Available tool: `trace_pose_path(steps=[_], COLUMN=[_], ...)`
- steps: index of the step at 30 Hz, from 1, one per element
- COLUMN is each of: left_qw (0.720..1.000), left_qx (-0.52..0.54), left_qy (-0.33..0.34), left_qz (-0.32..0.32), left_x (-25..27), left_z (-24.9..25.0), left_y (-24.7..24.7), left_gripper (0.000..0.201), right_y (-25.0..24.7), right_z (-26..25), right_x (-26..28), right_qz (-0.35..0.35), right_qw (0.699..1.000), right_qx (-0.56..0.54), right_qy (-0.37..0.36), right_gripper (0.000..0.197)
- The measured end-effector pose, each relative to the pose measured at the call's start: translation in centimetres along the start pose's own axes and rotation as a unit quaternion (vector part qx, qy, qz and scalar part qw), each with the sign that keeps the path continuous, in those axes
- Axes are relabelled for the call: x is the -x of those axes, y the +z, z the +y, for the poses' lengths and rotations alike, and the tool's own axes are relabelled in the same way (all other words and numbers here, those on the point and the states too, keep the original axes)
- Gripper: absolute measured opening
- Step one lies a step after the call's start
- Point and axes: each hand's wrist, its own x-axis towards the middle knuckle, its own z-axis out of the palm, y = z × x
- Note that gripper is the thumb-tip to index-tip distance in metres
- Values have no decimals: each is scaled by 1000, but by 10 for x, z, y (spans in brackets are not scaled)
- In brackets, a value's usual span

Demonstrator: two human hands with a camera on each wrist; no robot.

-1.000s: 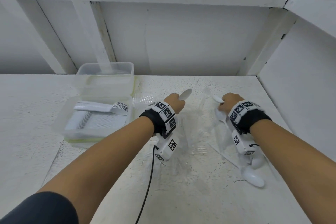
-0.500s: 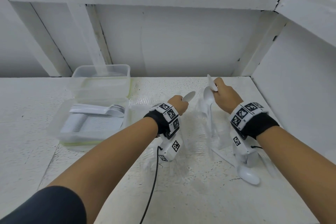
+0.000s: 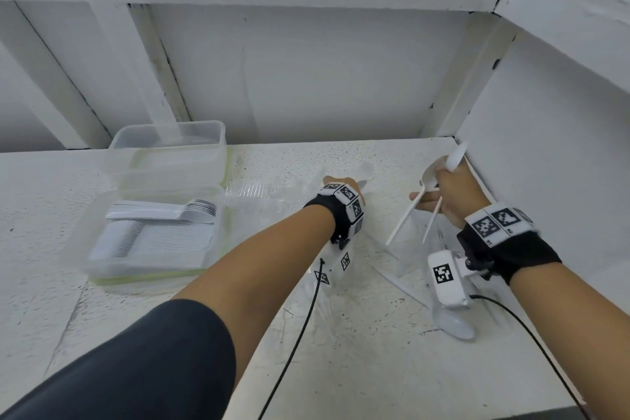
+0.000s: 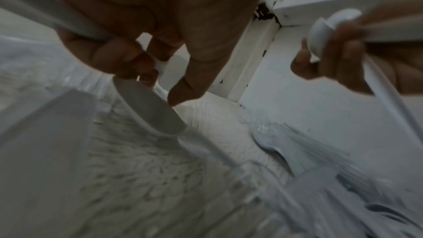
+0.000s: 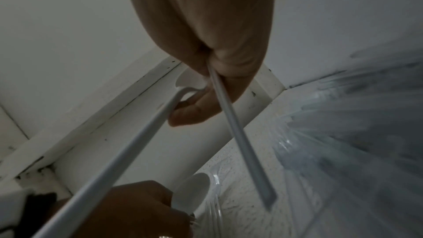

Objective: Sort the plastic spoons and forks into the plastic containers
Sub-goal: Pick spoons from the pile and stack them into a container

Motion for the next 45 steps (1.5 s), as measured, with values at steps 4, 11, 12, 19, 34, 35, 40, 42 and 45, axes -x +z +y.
trace_pose_path(steps=[4,11,12,19,34,35,40,42,45], left_qw=[999,998,997,999,961,959,930,901,854], left_qx=[36,-62,-65,21,209,213,281,344,440], left_qy=[-6,11,7,-33,11,7,0,-10,-17], left_qz=[5,-29,-31,16,180,188,237,262,277], left_x=[-2,15,13,7,55,56,58,59,63], left_z=[-4,-17,-19,-26,-71,-74,-84,-85,-85], left_y=[-1,-3,0,-6,-22,-22,-26,-28,-30], left_gripper=[40,42,33,30,24,17,35,21,27], right_y=[-8,-2,1,2,-7,-4,11,11,13], right_z=[7,18,19,20,71,73,86,86,79], right_x=[3,5,7,26,86,86,84,85,89], right_qz=[-6,-8,-7,0,-96,-112,-134,-122,-117], right_qw=[999,997,997,998,866,837,766,773,804], right_qx=[43,48,51,34,481,529,628,622,582], right_qy=[-13,-52,-54,-52,-102,-86,-35,-26,-35], right_gripper=[9,13,13,8,13,15,22,15,11])
